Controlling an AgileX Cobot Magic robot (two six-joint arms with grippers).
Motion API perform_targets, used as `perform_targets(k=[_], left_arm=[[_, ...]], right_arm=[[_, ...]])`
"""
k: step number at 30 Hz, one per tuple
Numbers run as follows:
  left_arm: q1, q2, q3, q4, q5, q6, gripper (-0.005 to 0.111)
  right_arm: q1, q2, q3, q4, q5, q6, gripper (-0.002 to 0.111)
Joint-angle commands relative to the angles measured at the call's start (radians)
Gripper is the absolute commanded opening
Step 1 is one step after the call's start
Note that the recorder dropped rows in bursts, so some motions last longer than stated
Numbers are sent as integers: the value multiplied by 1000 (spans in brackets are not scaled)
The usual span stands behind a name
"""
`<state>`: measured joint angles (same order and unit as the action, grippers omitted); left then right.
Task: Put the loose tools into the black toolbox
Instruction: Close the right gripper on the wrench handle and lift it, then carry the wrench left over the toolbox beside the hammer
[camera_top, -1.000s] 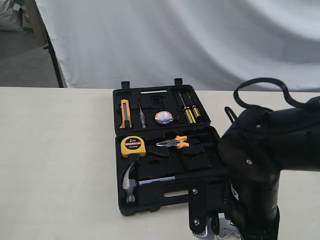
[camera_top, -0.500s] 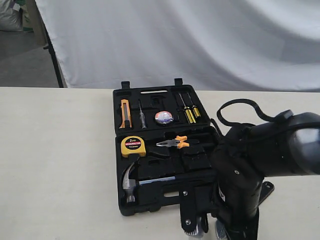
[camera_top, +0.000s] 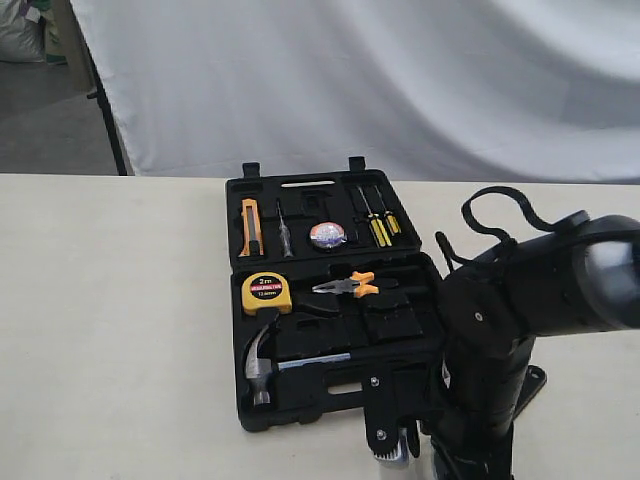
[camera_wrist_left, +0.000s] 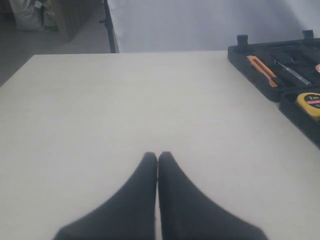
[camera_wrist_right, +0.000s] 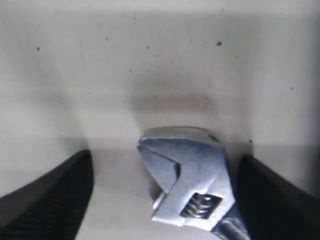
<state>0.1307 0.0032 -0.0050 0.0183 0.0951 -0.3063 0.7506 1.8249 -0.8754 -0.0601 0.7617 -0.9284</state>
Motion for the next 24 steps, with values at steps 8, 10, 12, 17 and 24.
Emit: perform_targets(k=[8,10,12,17,24], left_arm=[[25,-3,-3,4,-7,-5,1],[25,-3,-3,4,-7,-5,1],[25,-3,-3,4,-7,-5,1],[25,-3,-3,4,-7,-5,1],[25,-3,-3,4,-7,-5,1]], right_arm=[[65,23,3,190,-5,-18,0],[95,23,-9,219,-16,2,0],[125,23,-31,230,-27,22,0],[129,17,-97,232,-9,50,0],[47,-9,-179,242,38,99,0]])
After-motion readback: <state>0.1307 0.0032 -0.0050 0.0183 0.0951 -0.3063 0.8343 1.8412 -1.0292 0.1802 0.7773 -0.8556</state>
